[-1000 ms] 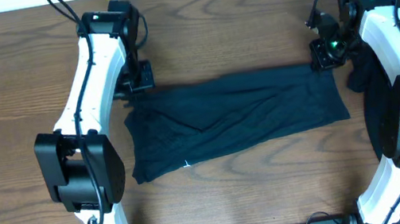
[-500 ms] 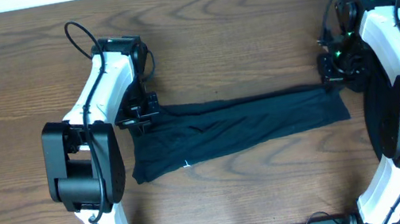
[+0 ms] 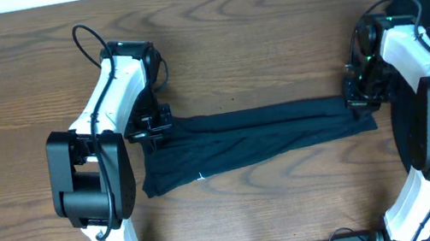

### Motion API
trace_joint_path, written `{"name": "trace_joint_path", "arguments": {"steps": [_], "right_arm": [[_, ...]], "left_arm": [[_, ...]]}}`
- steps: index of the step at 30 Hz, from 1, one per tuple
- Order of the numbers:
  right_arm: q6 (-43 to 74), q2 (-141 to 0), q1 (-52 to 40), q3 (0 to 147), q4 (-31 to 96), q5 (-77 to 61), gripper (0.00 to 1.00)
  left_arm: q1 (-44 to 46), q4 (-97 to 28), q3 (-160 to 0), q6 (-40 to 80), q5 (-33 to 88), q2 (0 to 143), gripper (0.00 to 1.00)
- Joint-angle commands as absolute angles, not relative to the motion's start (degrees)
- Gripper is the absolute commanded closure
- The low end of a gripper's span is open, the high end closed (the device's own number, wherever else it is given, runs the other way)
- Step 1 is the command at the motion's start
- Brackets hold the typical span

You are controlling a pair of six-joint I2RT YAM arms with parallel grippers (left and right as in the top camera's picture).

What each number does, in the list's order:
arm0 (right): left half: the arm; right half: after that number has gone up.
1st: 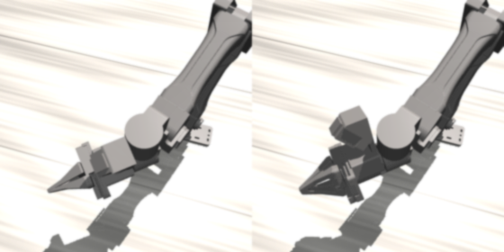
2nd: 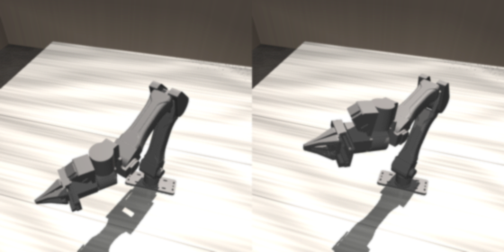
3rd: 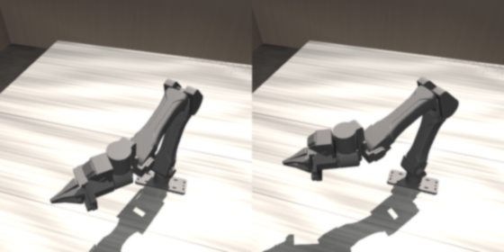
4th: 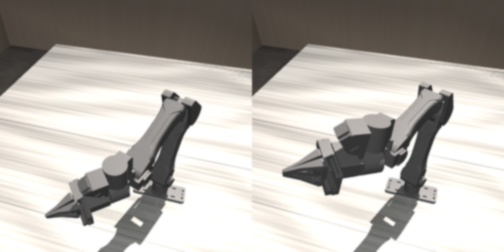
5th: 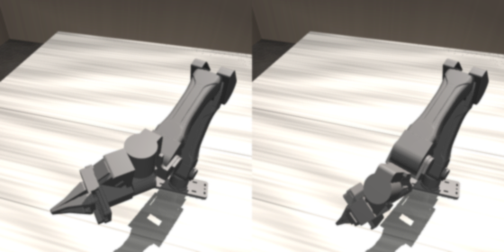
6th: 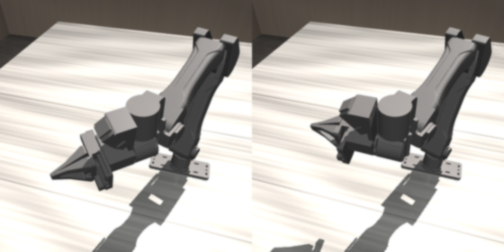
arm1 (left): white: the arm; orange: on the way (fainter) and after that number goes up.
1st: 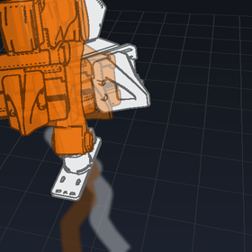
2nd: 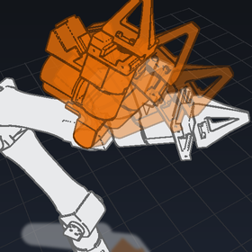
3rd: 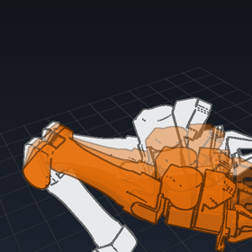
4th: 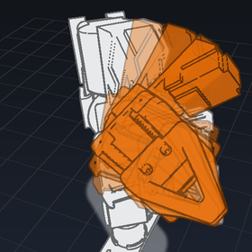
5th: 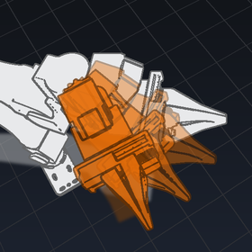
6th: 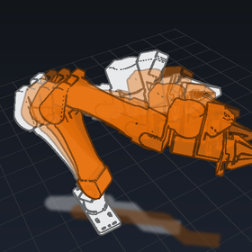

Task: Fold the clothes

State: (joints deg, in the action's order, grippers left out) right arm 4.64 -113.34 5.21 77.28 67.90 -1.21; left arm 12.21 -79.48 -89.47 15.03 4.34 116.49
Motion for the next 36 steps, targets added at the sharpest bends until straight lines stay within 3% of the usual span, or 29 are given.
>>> {"name": "trace_joint_path", "arguments": {"steps": [1,19,21,22,24,25,27,30,36], "right_arm": [[5.8,-112.95,5.28,76.49,67.51,0.4,0.99],[6.39,-112.95,5.28,76.42,67.85,0.4,0.99],[6.39,-112.95,5.28,76.42,68.18,0.38,0.91],[6.35,-112.95,5.28,76.47,68.45,0.05,0.81],[5.85,-112.95,5.28,76.97,69.28,-1.1,0.71],[5.08,-112.95,5.28,77.62,70.08,-2.04,0.62],[5.02,-112.95,5.28,79.72,71.81,-3.07,0.53],[4.97,-112.92,5.21,84.77,74.94,-3.49,0.47],[-1.41,-112.92,4.05,94.8,81.97,-14.31,0.47]], "left_arm": [[12.64,-80.09,-88.33,15.38,4.1,115.94,0.94],[12.67,-72.55,-77.08,16.62,4.05,115.96,0.94],[12.67,-72.55,-77.08,16.62,4.05,115.96,0.94],[12.67,-72.58,-77.08,16.6,4.05,115.96,0.94],[12.67,-73.1,-77.1,16.6,4.08,115.96,0.84],[12.67,-73.95,-77.28,16.58,4.08,115.96,0.7],[12.64,-75.61,-78.19,16.05,4.05,115.96,0.52],[12.56,-77.87,-81.38,15.94,4.08,115.94,0.49],[12.58,-82.65,-90.54,15.97,4.08,115.79,0.49]]}}
